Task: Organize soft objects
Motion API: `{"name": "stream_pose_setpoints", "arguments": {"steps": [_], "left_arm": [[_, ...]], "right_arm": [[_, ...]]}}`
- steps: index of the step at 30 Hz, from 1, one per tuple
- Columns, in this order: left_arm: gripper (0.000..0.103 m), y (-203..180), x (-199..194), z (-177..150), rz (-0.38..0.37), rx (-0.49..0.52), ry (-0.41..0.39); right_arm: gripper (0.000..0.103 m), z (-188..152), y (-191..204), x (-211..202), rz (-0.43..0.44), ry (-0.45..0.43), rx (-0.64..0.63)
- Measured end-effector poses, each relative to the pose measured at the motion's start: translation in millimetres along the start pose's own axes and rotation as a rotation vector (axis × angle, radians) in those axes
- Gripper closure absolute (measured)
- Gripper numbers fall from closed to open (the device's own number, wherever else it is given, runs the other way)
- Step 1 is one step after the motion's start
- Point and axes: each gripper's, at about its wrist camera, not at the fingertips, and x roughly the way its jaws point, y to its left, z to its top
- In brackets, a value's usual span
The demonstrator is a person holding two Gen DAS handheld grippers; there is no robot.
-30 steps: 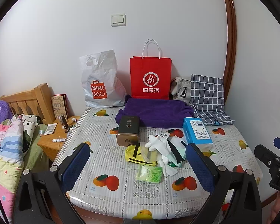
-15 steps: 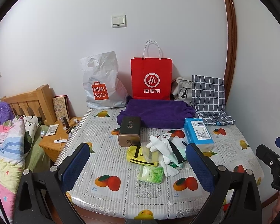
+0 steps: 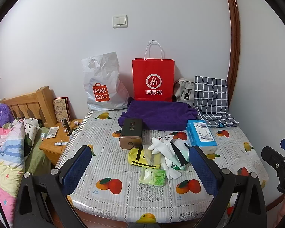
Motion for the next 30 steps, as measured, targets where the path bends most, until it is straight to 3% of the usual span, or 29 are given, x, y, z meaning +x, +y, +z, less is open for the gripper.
{"name": "stream_pose_setpoints", "arguments": {"steps": [30], "left_arm": [[0.0, -4.0, -1.9, -0.8, 0.001, 0.006, 0.0]], "right_arm": [[0.001, -0.3, -0.1, -3.3, 0.005, -0.008, 0.003]]}}
